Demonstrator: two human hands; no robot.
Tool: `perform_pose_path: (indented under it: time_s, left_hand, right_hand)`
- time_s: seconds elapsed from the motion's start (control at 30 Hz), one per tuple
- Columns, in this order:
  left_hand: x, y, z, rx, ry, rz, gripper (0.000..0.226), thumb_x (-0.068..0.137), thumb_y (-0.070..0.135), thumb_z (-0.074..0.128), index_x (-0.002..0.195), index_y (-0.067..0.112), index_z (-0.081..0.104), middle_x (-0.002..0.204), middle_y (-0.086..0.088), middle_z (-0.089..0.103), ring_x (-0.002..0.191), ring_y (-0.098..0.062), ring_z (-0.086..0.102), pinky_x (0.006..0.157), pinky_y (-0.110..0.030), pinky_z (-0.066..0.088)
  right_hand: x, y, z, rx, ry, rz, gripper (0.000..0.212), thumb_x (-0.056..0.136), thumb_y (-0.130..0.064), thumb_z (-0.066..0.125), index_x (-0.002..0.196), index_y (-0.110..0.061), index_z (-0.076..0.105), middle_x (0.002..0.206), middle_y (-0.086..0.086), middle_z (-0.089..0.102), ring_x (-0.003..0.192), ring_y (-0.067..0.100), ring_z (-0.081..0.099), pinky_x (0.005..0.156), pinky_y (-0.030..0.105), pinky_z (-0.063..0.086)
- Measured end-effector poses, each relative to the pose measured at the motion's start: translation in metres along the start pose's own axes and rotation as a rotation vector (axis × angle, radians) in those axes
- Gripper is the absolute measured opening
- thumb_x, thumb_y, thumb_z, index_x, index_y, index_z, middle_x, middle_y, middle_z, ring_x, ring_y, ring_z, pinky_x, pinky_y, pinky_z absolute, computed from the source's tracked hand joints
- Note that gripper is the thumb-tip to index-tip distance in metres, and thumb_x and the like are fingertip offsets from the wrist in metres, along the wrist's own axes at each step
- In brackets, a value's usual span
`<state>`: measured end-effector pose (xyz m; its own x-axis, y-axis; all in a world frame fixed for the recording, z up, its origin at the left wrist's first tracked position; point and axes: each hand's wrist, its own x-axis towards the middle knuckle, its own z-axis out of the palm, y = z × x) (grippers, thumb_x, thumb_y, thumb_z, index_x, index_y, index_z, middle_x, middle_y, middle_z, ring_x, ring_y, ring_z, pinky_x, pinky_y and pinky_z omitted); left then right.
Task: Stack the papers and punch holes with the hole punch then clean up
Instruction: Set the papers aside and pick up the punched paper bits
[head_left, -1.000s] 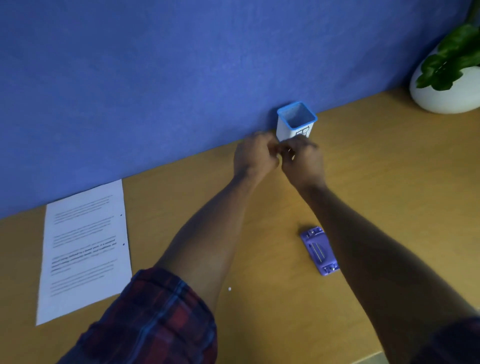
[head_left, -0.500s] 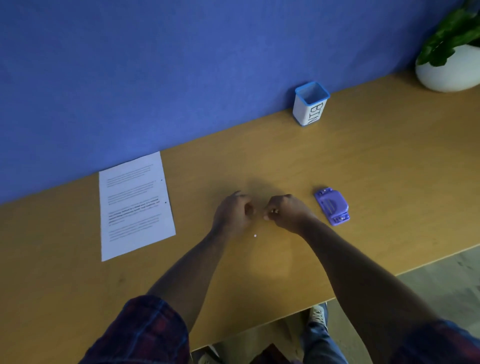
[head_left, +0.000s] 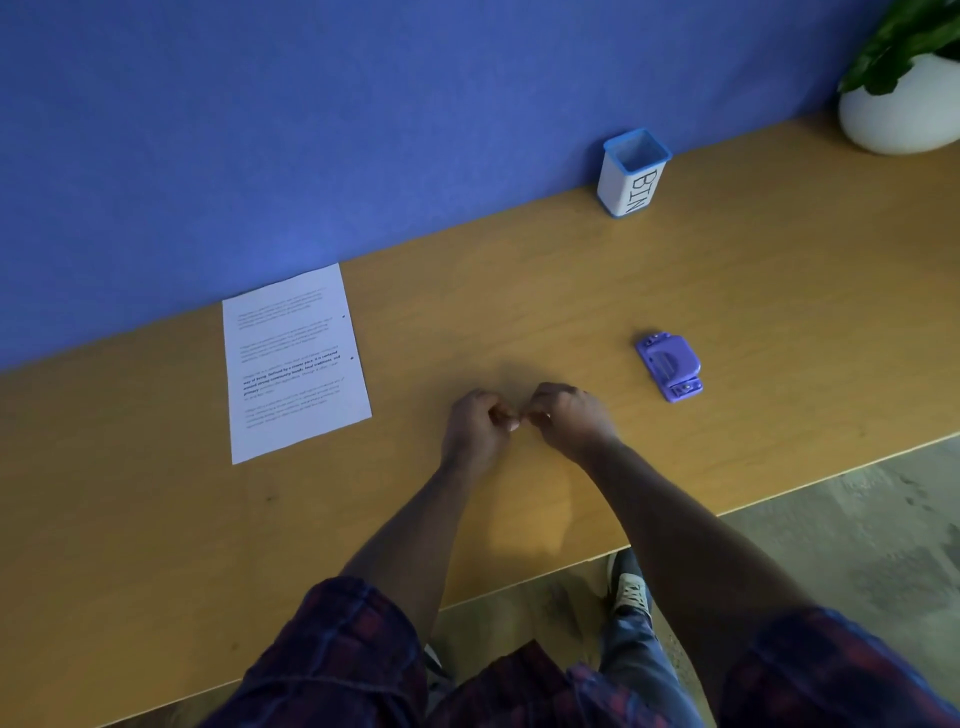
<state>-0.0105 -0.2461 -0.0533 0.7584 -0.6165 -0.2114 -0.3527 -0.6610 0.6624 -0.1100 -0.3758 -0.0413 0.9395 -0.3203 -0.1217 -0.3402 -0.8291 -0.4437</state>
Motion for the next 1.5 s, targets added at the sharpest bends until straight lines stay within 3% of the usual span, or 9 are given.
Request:
perform_pose_path:
  time_s: [0.4, 0.6, 0.77, 0.93, 1.0, 1.1, 1.2, 1.4, 1.5]
  left_hand:
    - [0.004, -0.006, -0.005, 0.000, -0.062, -0.019, 0.006, 0.080, 0.016, 0.078, 0.080, 0.016, 0.071, 0.087, 0.004, 0.067, 0.079, -0.012, 0.063, 0.071, -0.025, 0.050]
    - [0.003, -0.008, -0.005, 0.022, -0.067, 0.038, 0.009, 0.082, 0.010, 0.070, 0.079, 0.018, 0.068, 0.085, 0.004, 0.062, 0.081, -0.015, 0.062, 0.070, -0.022, 0.042]
    - [0.007, -0.009, -0.005, 0.054, -0.079, 0.066, 0.004, 0.081, 0.008, 0.066, 0.077, 0.007, 0.065, 0.086, -0.008, 0.067, 0.080, -0.024, 0.062, 0.070, -0.034, 0.050]
    - [0.024, -0.004, -0.013, -0.053, -0.075, -0.030, 0.012, 0.083, 0.021, 0.077, 0.076, 0.016, 0.068, 0.078, 0.005, 0.067, 0.076, -0.011, 0.062, 0.067, -0.025, 0.046]
    - [0.035, 0.003, -0.017, -0.138, 0.006, -0.069, 0.010, 0.083, 0.024, 0.079, 0.079, 0.016, 0.072, 0.077, 0.007, 0.069, 0.075, -0.008, 0.062, 0.066, -0.019, 0.040]
    - [0.056, 0.020, -0.023, -0.262, 0.059, -0.087, 0.013, 0.083, 0.024, 0.080, 0.088, 0.012, 0.078, 0.083, 0.000, 0.074, 0.077, -0.012, 0.064, 0.069, -0.022, 0.046]
    - [0.079, 0.047, -0.029, -0.368, 0.065, -0.042, 0.012, 0.084, 0.022, 0.080, 0.090, 0.012, 0.079, 0.080, 0.002, 0.073, 0.074, -0.009, 0.065, 0.071, -0.021, 0.049]
    - [0.130, 0.123, -0.033, -0.353, 0.130, 0.119, 0.009, 0.087, 0.020, 0.076, 0.085, 0.012, 0.077, 0.074, 0.014, 0.067, 0.066, 0.009, 0.058, 0.058, -0.003, 0.040]
    - [0.156, 0.160, -0.035, -0.262, 0.129, 0.180, 0.010, 0.091, 0.016, 0.069, 0.087, 0.011, 0.076, 0.083, 0.008, 0.072, 0.076, -0.001, 0.063, 0.068, -0.013, 0.046]
  right_hand:
    - [-0.012, -0.013, 0.020, -0.189, 0.207, -0.135, 0.007, 0.077, -0.009, 0.078, 0.084, -0.010, 0.075, 0.085, 0.010, 0.069, 0.079, 0.032, 0.071, 0.061, 0.037, 0.060]
    - [-0.016, -0.018, 0.032, -0.240, 0.191, -0.064, 0.015, 0.092, -0.017, 0.062, 0.098, -0.006, 0.069, 0.096, 0.015, 0.066, 0.086, 0.035, 0.068, 0.067, 0.042, 0.059]
    - [-0.010, -0.020, 0.038, -0.312, 0.043, -0.008, 0.028, 0.102, -0.025, 0.041, 0.116, -0.007, 0.058, 0.112, 0.015, 0.060, 0.103, 0.034, 0.061, 0.084, 0.042, 0.054]
    - [0.004, -0.002, 0.018, 0.094, 0.044, 0.148, 0.026, 0.094, -0.010, 0.051, 0.119, -0.005, 0.057, 0.119, 0.018, 0.058, 0.106, 0.035, 0.060, 0.087, 0.038, 0.048]
    - [0.008, 0.005, 0.005, 0.351, 0.223, 0.226, 0.017, 0.093, 0.001, 0.048, 0.106, 0.001, 0.057, 0.105, 0.021, 0.063, 0.094, 0.039, 0.063, 0.079, 0.036, 0.046]
    - [0.021, 0.011, -0.022, 0.553, 0.372, 0.253, 0.022, 0.088, 0.009, 0.040, 0.092, -0.009, 0.051, 0.078, 0.005, 0.065, 0.072, 0.024, 0.069, 0.062, 0.022, 0.047]
    - [0.041, 0.018, -0.052, 0.596, 0.477, 0.221, 0.025, 0.085, 0.009, 0.037, 0.086, -0.014, 0.047, 0.070, -0.006, 0.059, 0.065, 0.014, 0.068, 0.057, 0.019, 0.046]
    - [0.091, 0.054, -0.114, 0.494, 0.603, 0.240, 0.015, 0.082, 0.005, 0.044, 0.086, -0.006, 0.053, 0.079, 0.012, 0.064, 0.074, 0.031, 0.067, 0.064, 0.036, 0.050]
    - [0.114, 0.078, -0.144, 0.403, 0.551, 0.221, 0.012, 0.084, 0.004, 0.053, 0.086, -0.005, 0.060, 0.080, 0.011, 0.070, 0.074, 0.027, 0.071, 0.066, 0.032, 0.052]
